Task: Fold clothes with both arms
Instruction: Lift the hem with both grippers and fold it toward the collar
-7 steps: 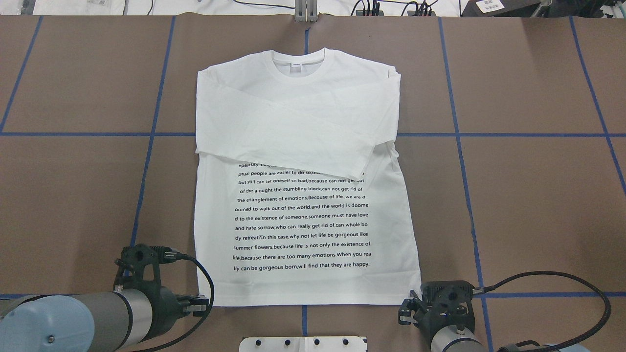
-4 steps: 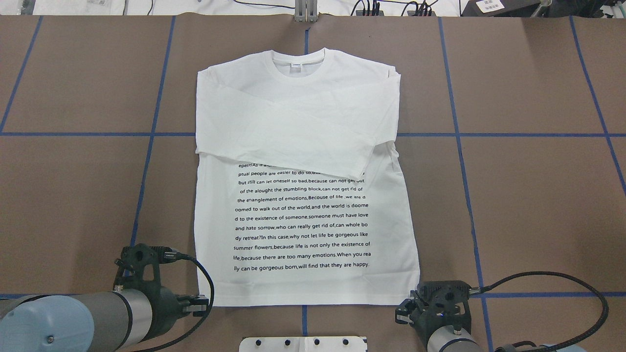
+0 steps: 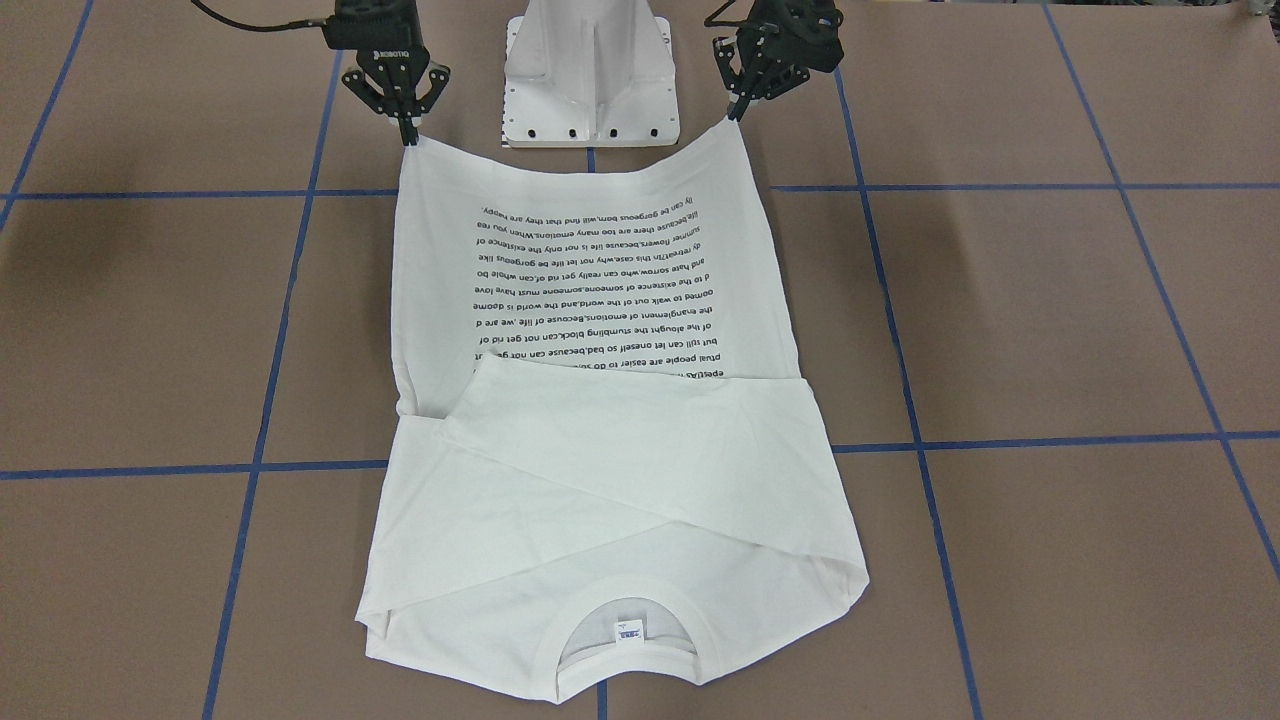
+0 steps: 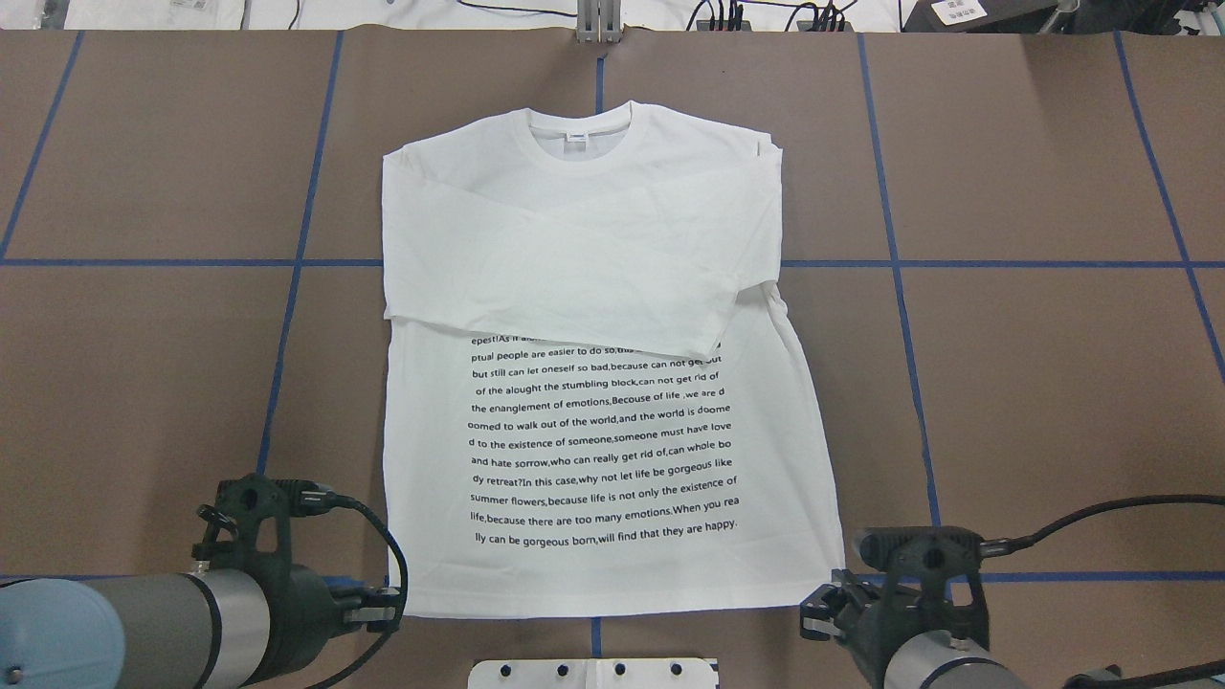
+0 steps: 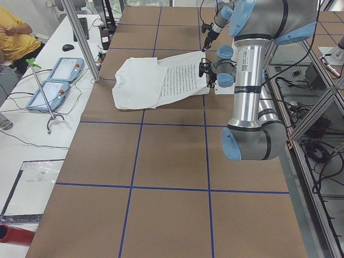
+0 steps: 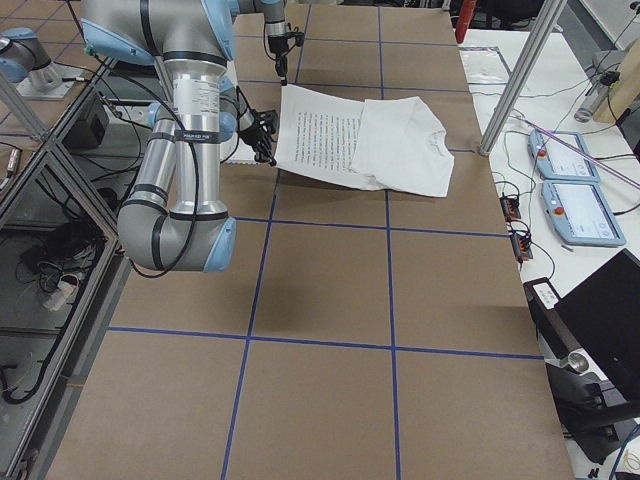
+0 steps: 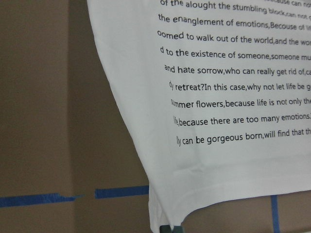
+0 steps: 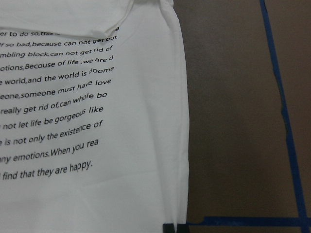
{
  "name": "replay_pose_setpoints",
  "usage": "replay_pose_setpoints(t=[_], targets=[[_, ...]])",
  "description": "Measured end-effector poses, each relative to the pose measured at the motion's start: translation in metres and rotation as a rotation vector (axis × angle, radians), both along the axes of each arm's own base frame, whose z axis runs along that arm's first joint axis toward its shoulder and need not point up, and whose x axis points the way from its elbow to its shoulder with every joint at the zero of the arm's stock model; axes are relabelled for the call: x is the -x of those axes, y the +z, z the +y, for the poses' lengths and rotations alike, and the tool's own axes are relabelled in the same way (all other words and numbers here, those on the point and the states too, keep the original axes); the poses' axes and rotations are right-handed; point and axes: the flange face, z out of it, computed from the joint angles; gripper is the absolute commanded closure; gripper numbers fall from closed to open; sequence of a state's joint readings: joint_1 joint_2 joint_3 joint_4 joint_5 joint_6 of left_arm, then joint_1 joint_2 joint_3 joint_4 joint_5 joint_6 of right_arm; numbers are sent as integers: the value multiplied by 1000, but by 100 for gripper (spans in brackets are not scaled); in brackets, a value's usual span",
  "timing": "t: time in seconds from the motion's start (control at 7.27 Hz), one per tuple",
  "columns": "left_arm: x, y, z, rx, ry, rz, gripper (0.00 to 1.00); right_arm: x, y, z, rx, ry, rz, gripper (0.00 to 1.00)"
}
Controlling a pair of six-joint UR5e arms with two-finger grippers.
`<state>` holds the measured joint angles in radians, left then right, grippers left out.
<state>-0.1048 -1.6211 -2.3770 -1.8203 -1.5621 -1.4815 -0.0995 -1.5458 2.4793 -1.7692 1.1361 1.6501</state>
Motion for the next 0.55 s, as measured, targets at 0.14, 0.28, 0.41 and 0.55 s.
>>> replay_pose_setpoints(t=[0.14, 0.28, 0.41, 0.55], targets=[[32, -28, 7, 20, 43, 14, 100, -40, -30, -4, 45, -25, -4, 100], [63, -50, 10, 35, 75, 18, 100, -64, -51, -14, 90, -27, -9, 100], [78, -65, 1, 21, 81, 16, 100, -76, -68, -29, 125, -14, -10, 100], [75, -75, -22, -33, 57, 2, 100, -84, -86, -48, 135, 3, -9, 100]])
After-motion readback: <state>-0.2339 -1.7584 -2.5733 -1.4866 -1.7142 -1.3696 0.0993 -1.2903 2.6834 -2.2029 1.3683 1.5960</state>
